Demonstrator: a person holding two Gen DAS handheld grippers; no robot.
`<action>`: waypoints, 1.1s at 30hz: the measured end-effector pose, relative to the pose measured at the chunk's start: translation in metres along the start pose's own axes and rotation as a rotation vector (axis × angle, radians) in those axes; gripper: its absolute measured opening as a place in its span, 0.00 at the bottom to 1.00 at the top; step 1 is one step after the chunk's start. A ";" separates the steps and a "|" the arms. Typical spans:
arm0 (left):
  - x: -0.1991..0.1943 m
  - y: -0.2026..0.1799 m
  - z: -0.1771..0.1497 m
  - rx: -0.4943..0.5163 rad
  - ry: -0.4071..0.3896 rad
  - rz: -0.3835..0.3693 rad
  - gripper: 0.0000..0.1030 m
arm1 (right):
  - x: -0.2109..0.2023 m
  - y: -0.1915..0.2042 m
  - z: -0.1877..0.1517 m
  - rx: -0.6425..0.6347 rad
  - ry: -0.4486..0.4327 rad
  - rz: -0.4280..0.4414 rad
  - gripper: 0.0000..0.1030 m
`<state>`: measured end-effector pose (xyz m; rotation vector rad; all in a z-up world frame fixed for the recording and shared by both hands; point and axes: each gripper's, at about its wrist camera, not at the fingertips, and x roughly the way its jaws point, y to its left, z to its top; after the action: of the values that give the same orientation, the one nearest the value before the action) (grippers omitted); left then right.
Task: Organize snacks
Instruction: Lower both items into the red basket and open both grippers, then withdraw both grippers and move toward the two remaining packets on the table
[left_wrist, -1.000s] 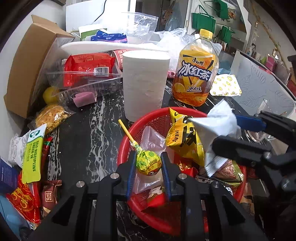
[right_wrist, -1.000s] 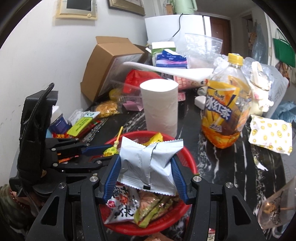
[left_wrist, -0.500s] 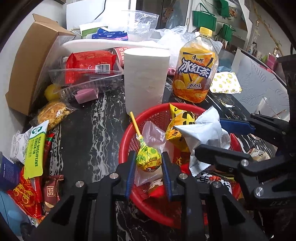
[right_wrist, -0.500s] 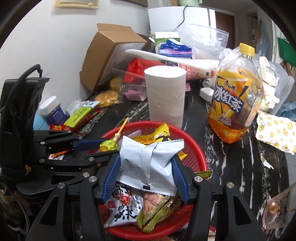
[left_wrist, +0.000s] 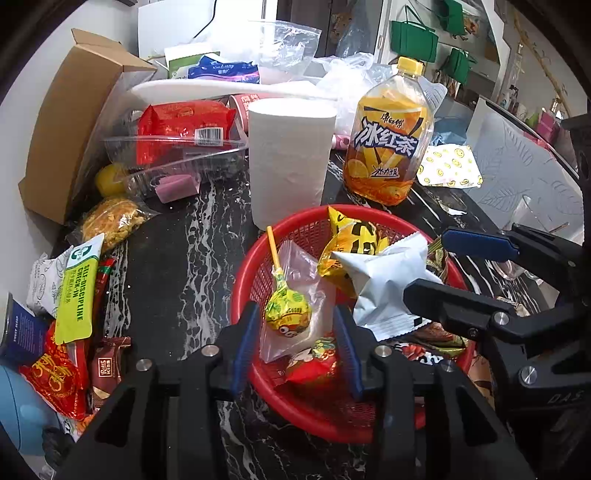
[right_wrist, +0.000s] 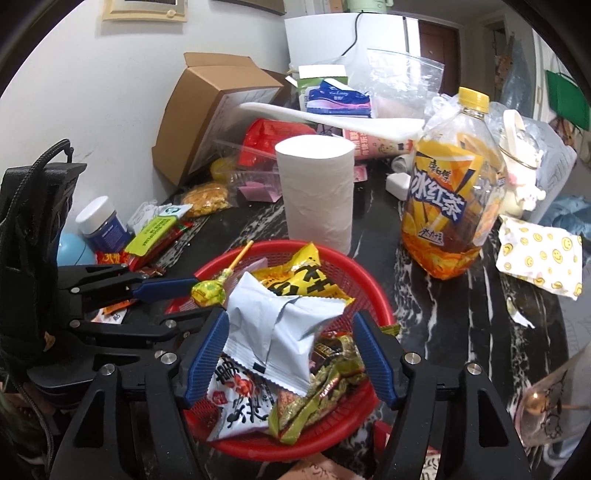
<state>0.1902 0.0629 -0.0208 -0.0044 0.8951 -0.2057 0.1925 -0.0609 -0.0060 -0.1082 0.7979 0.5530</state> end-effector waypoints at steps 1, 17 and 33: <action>-0.001 -0.001 0.000 0.001 -0.001 0.002 0.40 | -0.002 -0.001 0.000 0.003 -0.002 -0.002 0.68; -0.041 -0.017 0.025 0.022 -0.122 -0.008 0.40 | -0.041 -0.003 0.013 0.029 -0.089 -0.038 0.68; -0.126 -0.046 0.035 0.067 -0.282 0.011 0.57 | -0.131 0.014 0.025 -0.006 -0.275 -0.107 0.74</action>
<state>0.1327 0.0373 0.1033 0.0333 0.6067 -0.2193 0.1277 -0.0977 0.1052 -0.0773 0.5194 0.4574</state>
